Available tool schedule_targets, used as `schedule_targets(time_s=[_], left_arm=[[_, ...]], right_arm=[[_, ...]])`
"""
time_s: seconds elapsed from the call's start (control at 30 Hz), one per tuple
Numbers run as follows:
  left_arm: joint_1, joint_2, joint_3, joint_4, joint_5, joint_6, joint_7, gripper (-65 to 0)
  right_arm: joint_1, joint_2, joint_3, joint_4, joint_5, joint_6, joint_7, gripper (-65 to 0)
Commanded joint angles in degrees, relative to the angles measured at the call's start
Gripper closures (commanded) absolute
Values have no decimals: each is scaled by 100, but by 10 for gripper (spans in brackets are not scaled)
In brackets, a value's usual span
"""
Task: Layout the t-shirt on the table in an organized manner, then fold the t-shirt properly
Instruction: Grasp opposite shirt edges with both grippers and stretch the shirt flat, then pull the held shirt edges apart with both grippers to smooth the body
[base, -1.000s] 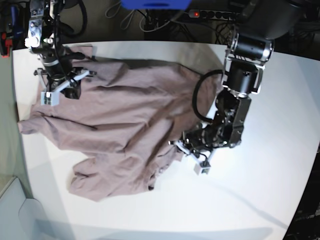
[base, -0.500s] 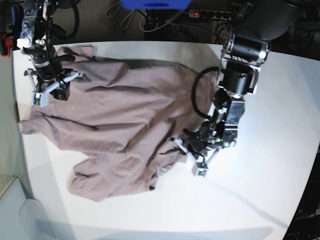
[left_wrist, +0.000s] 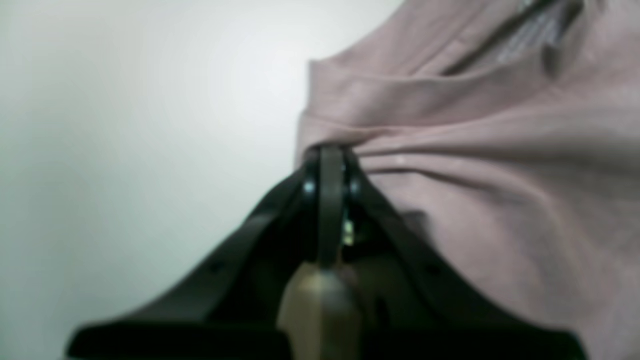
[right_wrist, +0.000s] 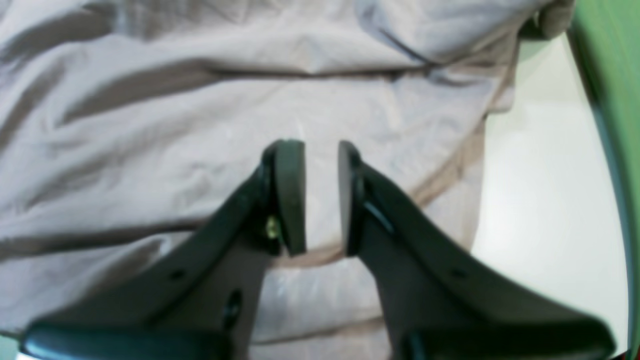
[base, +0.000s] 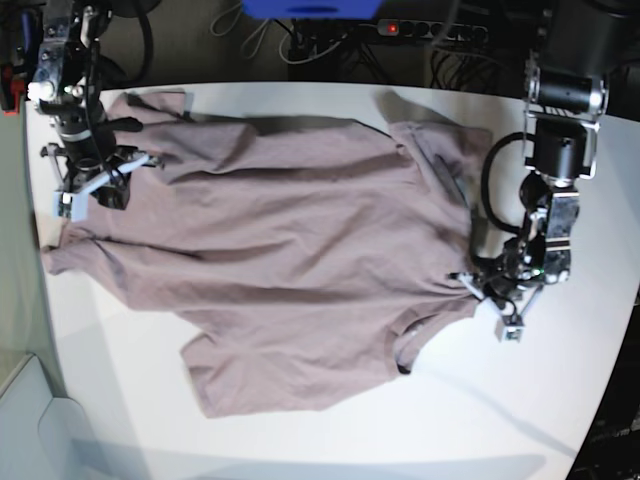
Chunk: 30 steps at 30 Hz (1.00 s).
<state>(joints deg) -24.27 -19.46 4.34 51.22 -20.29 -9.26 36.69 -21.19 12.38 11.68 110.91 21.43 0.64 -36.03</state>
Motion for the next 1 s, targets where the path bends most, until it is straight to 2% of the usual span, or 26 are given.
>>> schedule_targets(time_s=[0.0, 0.23, 0.33, 0.4, 0.53, 0.7, 0.8, 0.97], left_arm=[[-144, -177, -95, 192, -85, 42, -69, -2], [-135, -713, -148, 386, -410, 42, -69, -2], [-135, -906, -148, 421, -771, 42, -60, -2], [-83, -1012, -148, 579, -1069, 42, 169, -2], [84, -1029, -148, 1212, -1456, 42, 635, -2], [489, -915, -148, 1898, -1474, 51, 749, -2], [603, -783, -148, 2012, -1474, 51, 766, -2], [814, -783, -148, 2012, -1474, 51, 766, -2]], right_arm=[[75, 59, 23, 87, 15, 54, 170, -103], [110, 59, -39, -142, 15, 54, 170, -103], [119, 85, -232, -388, 15, 54, 170, -102], [119, 85, -320, -511, 15, 54, 179, -102], [242, 76, -496, -792, 6, 54, 179, -101], [506, 111, -496, -1469, -11, 54, 223, -100], [778, 366, -478, -2023, -20, 54, 232, -100], [1359, 832, -478, -2981, -20, 54, 232, -100]])
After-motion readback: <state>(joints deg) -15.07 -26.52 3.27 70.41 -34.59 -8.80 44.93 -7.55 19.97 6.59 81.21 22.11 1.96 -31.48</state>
